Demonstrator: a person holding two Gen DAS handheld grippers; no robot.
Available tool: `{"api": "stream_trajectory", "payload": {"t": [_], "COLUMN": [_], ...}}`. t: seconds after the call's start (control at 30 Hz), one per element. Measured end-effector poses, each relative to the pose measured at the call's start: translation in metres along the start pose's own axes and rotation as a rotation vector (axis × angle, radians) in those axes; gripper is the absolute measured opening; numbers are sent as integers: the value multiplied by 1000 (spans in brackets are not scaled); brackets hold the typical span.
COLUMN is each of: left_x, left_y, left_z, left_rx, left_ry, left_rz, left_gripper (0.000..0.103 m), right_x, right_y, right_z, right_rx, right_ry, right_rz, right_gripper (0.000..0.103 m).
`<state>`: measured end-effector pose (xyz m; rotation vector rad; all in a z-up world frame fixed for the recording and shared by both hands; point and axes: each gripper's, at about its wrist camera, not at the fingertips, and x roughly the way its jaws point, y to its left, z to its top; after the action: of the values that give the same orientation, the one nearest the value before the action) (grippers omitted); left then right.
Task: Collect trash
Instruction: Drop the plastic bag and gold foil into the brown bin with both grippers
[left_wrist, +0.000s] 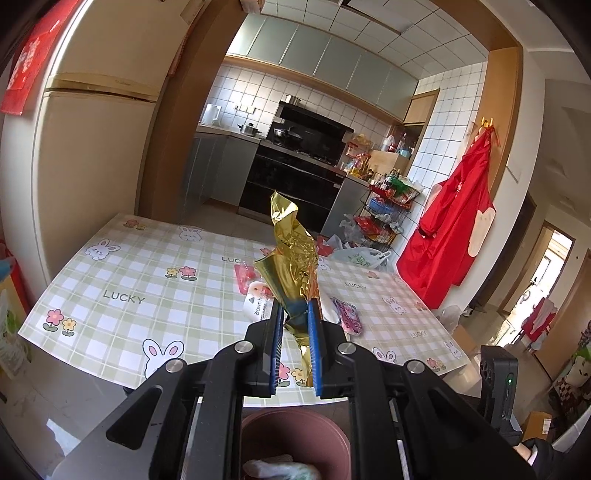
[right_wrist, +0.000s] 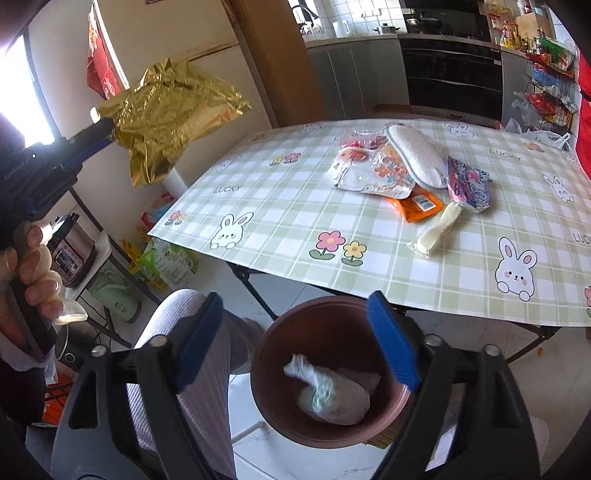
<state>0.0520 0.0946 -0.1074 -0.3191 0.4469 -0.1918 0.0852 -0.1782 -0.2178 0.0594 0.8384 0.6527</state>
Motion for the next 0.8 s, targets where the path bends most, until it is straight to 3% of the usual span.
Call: {"api": "stream_trajectory", "payload": {"t": [0.13, 0.33, 0.43, 0.63, 0.8], "left_x": [4, 14, 17, 26, 27], "left_y": [-3, -10, -16, -28, -37], "left_z": [-6, -17, -22, -32, -32], "left_rx": [5, 7, 16, 16, 47], "left_ry": [27, 77, 96, 142, 139], "left_rz": [-16, -44, -64, -119, -110], "left_gripper": [13, 13, 12, 10, 10], "right_x": [-15, -53, -62, -72, -73], "right_y": [-1, -2, -12, -28, -29], "right_z": [8, 13, 16, 14, 11], "right_rx": [8, -19, 25, 89, 98], "right_ry": [-91, -330, -373, -411, -413], "right_rz": [-47, -121, -170, -165, -183], "right_gripper": [97, 97, 97, 97, 97]}}
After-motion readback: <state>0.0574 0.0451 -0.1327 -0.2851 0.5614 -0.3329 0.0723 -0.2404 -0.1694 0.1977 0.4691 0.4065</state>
